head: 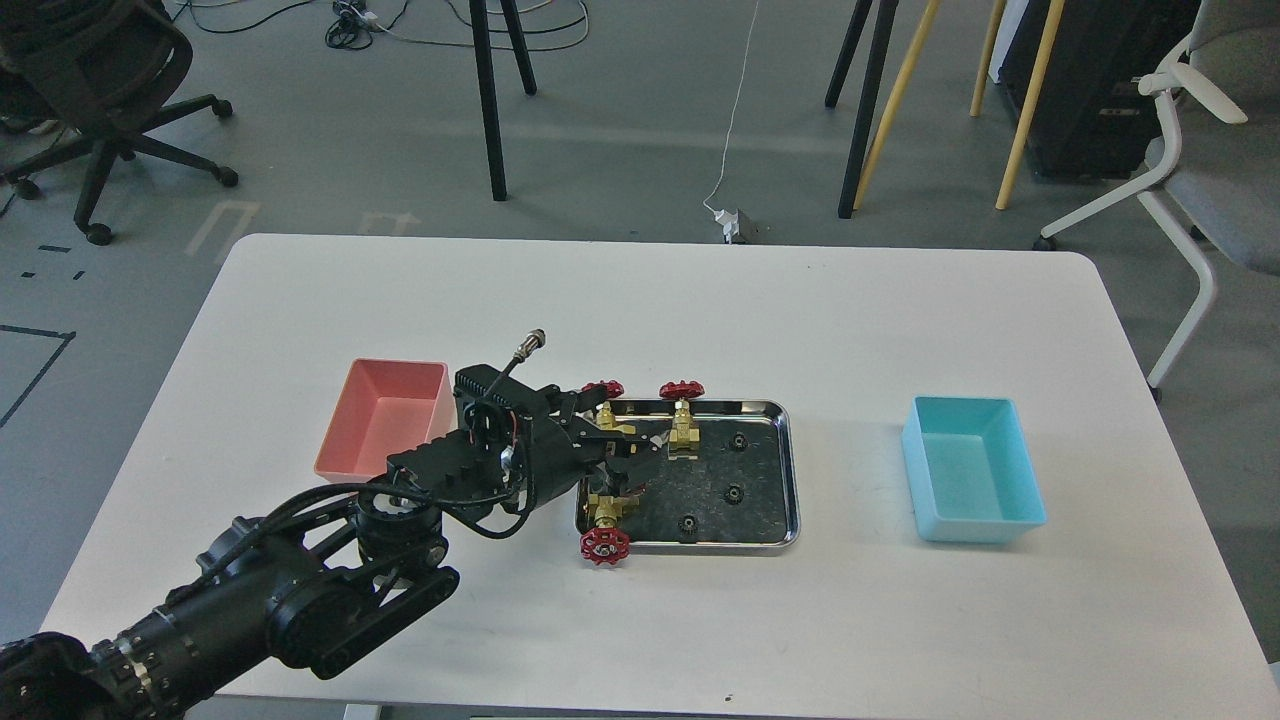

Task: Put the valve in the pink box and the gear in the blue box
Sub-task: 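Grasp a red-handled brass valve on the tray with the left gripper, then carry the valve over the pink box and release it inside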

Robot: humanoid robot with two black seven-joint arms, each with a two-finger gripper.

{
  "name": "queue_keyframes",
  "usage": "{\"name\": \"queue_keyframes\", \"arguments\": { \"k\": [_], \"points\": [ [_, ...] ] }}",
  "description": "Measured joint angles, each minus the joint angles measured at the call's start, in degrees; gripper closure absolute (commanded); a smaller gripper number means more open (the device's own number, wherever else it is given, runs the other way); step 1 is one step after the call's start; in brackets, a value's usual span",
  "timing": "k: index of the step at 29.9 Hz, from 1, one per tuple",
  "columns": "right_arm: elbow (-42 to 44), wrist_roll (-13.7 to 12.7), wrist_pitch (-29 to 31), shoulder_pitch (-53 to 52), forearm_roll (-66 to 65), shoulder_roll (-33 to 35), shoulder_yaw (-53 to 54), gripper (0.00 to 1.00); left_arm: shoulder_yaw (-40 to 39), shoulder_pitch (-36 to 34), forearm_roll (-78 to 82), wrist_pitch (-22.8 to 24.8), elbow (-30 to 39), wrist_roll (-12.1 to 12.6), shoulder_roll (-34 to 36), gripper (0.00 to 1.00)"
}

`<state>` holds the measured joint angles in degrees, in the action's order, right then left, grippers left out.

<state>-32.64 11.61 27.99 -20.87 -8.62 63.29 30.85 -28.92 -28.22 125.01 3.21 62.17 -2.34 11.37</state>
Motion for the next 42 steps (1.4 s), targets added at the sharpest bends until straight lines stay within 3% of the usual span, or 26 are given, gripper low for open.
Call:
{"name": "queue_keyframes", "arguments": {
  "k": [11, 25, 30, 37, 42],
  "points": [
    [1.01, 0.0, 0.0, -0.05, 0.0, -1.02, 0.09, 0.01, 0.01, 2.08, 0.0, 0.48, -1.58, 0.14, -1.43, 0.06],
    [1.82, -0.01, 0.0, -0.11, 0.0, -1.42, 0.09, 0.01, -0.58, 1.62, 0.0, 0.18, -4.7, 1.12, -3.67, 0.25],
    [1.83, -0.01, 0.0, -0.3, 0.0, -1.42, 0.09, 0.01, -0.59, 1.37, 0.0, 0.04, -5.03, 1.22, -3.57, 0.38],
    [3.18, -0.01, 0.0, -0.47, 0.0, -1.82, 0.02, 0.01, -0.31, 1.32, 0.0, 0.06, -4.96, 2.26, -3.45, 0.74],
    [4.02, -0.01, 0.0, -0.48, 0.0, -2.26, 0.0, 0.01, -0.35, 1.47, 0.0, 0.4, -4.68, 4.09, -3.41, 0.82]
  ]
}}
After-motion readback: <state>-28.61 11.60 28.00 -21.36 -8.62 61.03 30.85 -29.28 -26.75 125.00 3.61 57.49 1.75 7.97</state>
